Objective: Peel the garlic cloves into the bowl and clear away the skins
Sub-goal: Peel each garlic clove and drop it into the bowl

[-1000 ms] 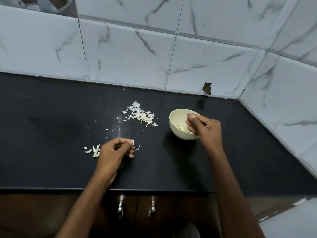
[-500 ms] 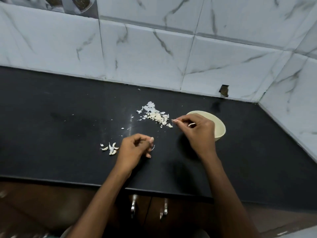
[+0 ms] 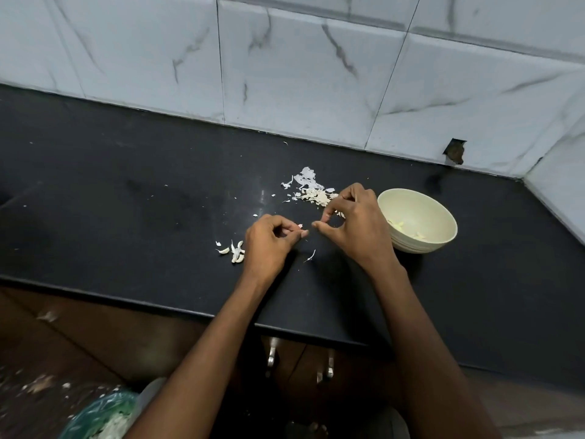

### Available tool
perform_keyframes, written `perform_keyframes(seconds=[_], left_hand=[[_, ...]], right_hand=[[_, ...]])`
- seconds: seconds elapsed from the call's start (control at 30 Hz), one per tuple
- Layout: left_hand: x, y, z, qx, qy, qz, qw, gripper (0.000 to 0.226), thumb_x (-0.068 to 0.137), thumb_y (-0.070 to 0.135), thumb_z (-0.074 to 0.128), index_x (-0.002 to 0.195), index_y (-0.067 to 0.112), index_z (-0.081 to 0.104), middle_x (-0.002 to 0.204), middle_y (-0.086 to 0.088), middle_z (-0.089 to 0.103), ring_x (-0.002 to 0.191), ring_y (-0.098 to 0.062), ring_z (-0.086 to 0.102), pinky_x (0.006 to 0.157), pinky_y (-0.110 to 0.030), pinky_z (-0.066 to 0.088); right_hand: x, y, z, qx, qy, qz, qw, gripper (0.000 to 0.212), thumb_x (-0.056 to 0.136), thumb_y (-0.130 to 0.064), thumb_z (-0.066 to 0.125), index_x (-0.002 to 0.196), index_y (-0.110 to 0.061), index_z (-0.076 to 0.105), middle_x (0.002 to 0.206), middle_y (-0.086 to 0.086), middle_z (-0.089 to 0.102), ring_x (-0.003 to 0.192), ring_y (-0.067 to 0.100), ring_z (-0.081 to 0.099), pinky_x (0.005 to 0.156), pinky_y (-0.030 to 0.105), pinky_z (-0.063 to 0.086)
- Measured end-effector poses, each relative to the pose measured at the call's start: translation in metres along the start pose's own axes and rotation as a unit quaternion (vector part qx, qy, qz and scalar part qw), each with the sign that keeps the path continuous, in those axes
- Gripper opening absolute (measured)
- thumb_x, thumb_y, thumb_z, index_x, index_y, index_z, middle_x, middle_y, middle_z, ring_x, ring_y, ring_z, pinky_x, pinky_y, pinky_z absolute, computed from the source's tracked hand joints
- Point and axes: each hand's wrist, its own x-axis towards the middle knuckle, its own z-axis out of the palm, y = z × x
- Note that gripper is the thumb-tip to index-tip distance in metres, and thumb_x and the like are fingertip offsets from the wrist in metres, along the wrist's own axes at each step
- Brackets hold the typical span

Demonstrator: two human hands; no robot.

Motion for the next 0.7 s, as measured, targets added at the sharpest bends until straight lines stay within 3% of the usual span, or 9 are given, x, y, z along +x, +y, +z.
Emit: perform_keyframes(seconds=[0.1,0.23,0.33,0.4,0.47,0.53,0.57,0.63,0.7], left_hand=[[-0.002,0.0,-0.002,0.009,-0.001,0.024,1.0,0.019,0.087,0.004,0.079,0.093,0.022,0.081,0.087,0.001,0.065,0.073,0.001,0.057,0.074,-0.017,0.043],[-0.002,-0.003,0.0,0.044,-0.016,0.058,0.997,0.051,0.095,-0.007,0.054,0.131,0.023,0.071,0.109,0.008,0.06,0.099,-0.014,0.062,0.091,-0.024,0.047],[-0.003,-0.001,0.001,0.001,-0.002,0.038,0.999,0.043,0.096,-0.005,0.057,0.132,0.015,0.07,0.115,0.003,0.064,0.104,-0.017,0.066,0.097,-0.03,0.053],[-0.005,0.005,0.0,-0.026,0.031,0.035,0.999,0.039,0.095,-0.008,0.057,0.124,0.011,0.074,0.114,-0.001,0.067,0.103,-0.015,0.068,0.09,-0.025,0.053],[-0.009,0.011,-0.005,-0.051,0.063,0.065,0.995,0.04,0.095,-0.01,0.054,0.122,0.01,0.075,0.115,-0.001,0.07,0.108,-0.013,0.068,0.09,-0.021,0.051],[-0.015,0.015,-0.015,-0.071,0.074,0.092,0.991,0.036,0.098,-0.005,0.054,0.125,0.009,0.073,0.116,0.0,0.072,0.114,-0.018,0.067,0.097,-0.026,0.052],[-0.016,0.016,-0.022,-0.075,0.078,0.099,0.989,0.033,0.099,-0.001,0.055,0.125,0.009,0.073,0.115,0.001,0.073,0.115,-0.019,0.067,0.099,-0.028,0.052],[-0.018,0.019,-0.04,-0.068,0.092,0.103,0.988,0.026,0.101,0.009,0.062,0.123,0.011,0.075,0.113,0.002,0.074,0.112,-0.018,0.068,0.097,-0.026,0.051],[-0.016,0.018,-0.063,-0.066,0.109,0.096,0.987,0.021,0.1,0.016,0.068,0.117,0.014,0.078,0.11,0.002,0.074,0.107,-0.015,0.069,0.093,-0.023,0.051]], right_hand=[[-0.002,0.001,-0.003,-0.015,-0.018,-0.023,0.999,0.018,0.078,-0.025,0.09,0.091,-0.024,0.078,0.108,-0.001,0.054,0.103,0.025,0.05,0.086,0.043,0.052],[-0.006,0.001,0.0,-0.093,-0.077,-0.028,0.992,0.062,0.078,-0.006,0.076,0.132,-0.036,0.071,0.131,0.004,0.053,0.115,0.033,0.046,0.101,0.048,0.047],[-0.009,0.001,-0.001,-0.021,0.006,-0.01,1.0,0.014,0.075,-0.029,0.085,0.088,-0.027,0.079,0.114,-0.001,0.055,0.111,0.029,0.046,0.098,0.042,0.046],[-0.011,0.001,0.001,0.001,0.051,0.005,0.999,0.014,0.074,-0.024,0.082,0.072,-0.023,0.068,0.114,0.001,0.055,0.112,0.031,0.046,0.098,0.047,0.047],[-0.01,0.003,0.006,-0.024,-0.024,0.016,0.999,0.027,0.077,-0.027,0.082,0.103,-0.028,0.075,0.148,0.013,0.04,0.135,0.04,0.036,0.115,0.059,0.038],[-0.013,0.007,0.009,-0.034,-0.138,0.03,0.989,0.08,0.085,-0.044,0.081,0.155,-0.039,0.043,0.17,0.009,-0.003,0.152,0.036,0.018,0.125,0.049,0.022],[-0.015,0.005,0.007,0.016,-0.135,0.045,0.99,0.085,0.09,-0.047,0.077,0.161,-0.038,0.032,0.17,0.006,-0.002,0.152,0.028,0.024,0.123,0.041,0.025],[-0.02,-0.005,-0.003,0.163,-0.055,0.083,0.982,0.055,0.098,-0.043,0.069,0.147,-0.022,0.058,0.154,0.01,0.044,0.131,0.016,0.053,0.109,0.024,0.044],[-0.025,-0.015,-0.008,0.362,-0.058,0.168,0.915,0.044,0.102,-0.045,0.06,0.101,-0.006,0.08,0.107,0.011,0.076,0.094,0.02,0.072,0.078,0.025,0.059]])
